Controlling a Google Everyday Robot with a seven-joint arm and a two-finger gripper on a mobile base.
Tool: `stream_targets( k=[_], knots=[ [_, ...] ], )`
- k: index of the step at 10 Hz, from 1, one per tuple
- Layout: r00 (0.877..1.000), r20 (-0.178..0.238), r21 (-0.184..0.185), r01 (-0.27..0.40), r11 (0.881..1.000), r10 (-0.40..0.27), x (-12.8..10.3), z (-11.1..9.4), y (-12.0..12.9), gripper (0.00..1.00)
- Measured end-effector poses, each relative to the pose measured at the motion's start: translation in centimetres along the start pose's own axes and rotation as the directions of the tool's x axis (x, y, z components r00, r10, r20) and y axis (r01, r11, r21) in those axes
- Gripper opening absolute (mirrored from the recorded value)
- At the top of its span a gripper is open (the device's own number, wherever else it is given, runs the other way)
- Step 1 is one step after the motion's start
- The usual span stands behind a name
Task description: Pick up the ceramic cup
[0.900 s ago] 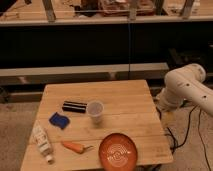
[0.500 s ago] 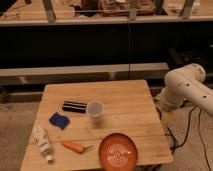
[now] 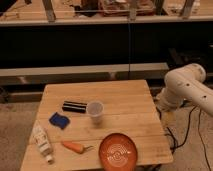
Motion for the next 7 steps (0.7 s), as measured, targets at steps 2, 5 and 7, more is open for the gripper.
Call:
stream_targets(
  k=[2, 5, 7],
  knots=[
    [1.0, 0.0, 0.0, 0.0, 1.0, 0.0, -0.01, -0.01, -0.01, 0.8],
    [1.0, 0.0, 0.0, 0.0, 1.0, 0.0, 0.0, -0.01, -0.01, 0.8],
    [1.0, -0.005, 0.012, 0.027, 1.0, -0.027, -0.8, -0.48, -0.26, 0.8]
  ],
)
